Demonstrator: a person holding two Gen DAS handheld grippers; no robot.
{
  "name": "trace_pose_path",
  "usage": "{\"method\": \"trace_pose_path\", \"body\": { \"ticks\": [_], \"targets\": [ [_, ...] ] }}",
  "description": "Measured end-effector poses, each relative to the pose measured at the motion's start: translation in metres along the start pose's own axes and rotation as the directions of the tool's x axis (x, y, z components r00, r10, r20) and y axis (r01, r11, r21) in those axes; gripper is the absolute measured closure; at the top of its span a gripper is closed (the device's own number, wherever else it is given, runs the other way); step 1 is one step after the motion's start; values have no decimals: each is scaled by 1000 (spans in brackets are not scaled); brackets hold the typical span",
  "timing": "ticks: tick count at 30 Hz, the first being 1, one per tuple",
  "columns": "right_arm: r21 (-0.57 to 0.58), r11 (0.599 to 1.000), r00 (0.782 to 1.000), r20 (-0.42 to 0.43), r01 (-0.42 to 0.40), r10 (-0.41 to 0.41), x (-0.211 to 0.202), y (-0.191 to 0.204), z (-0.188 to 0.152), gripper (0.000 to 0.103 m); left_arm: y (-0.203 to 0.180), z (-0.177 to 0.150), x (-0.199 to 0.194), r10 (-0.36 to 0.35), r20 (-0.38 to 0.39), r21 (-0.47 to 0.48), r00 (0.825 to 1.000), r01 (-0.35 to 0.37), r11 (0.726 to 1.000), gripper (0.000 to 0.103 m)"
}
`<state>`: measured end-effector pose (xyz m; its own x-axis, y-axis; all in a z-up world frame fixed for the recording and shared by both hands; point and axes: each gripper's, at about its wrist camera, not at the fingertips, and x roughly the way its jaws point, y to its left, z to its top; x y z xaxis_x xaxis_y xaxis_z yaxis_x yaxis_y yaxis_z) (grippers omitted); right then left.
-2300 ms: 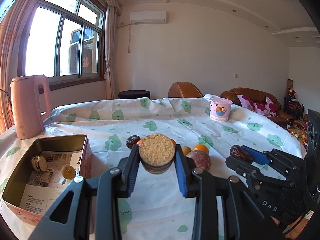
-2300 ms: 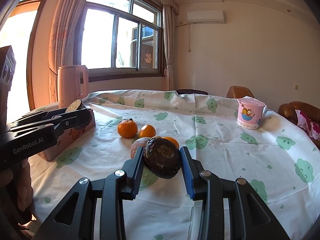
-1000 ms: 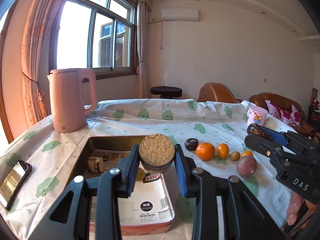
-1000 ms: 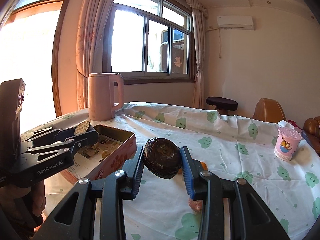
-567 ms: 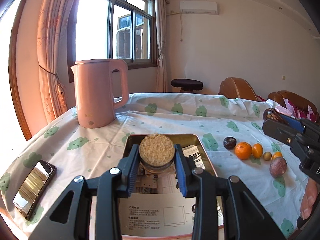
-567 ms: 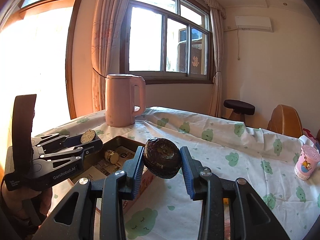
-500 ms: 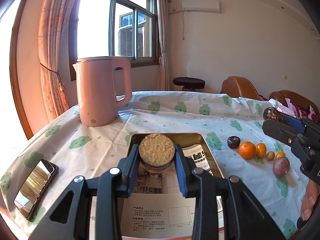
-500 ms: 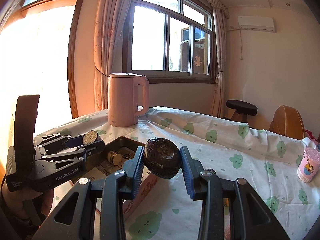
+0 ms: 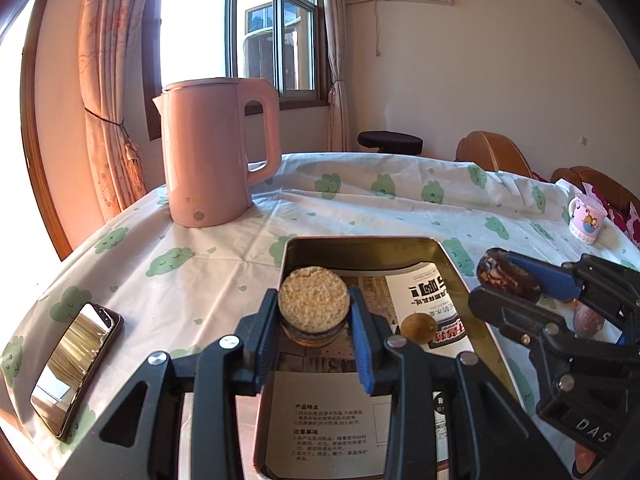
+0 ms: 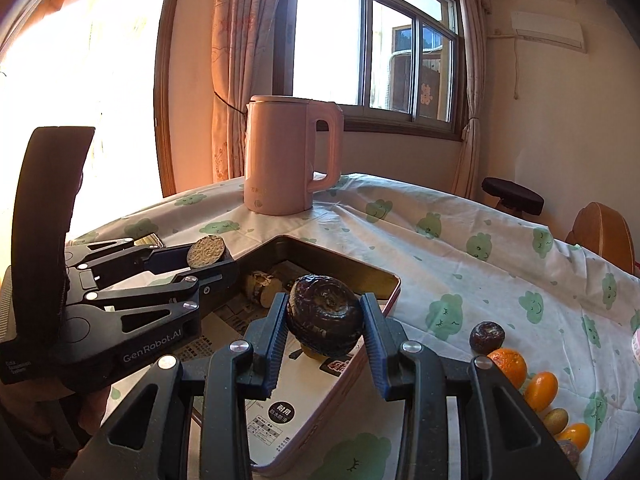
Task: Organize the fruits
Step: 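Carry the cake with the left tool while the right tool carries the date over the tin box, then open the left tool releasing the cake while the right tool releases the date into the box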
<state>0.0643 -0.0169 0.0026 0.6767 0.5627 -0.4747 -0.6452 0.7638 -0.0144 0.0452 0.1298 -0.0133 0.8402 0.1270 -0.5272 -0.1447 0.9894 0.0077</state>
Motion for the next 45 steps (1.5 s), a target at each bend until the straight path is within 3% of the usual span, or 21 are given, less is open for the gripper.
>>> {"method": "trace_pose_path", "body": {
  "ticks": [32, 45],
  "targets": [
    [2, 1000, 991, -133, -24, 24, 35, 5, -11, 65, 0, -9, 19, -1, -69, -4, 998, 1, 1000, 67],
    [-7, 1000, 988, -155, -8, 7, 40, 7, -11, 64, -1, -8, 19, 6, -64, 0, 998, -6, 1000, 66]
  ]
}}
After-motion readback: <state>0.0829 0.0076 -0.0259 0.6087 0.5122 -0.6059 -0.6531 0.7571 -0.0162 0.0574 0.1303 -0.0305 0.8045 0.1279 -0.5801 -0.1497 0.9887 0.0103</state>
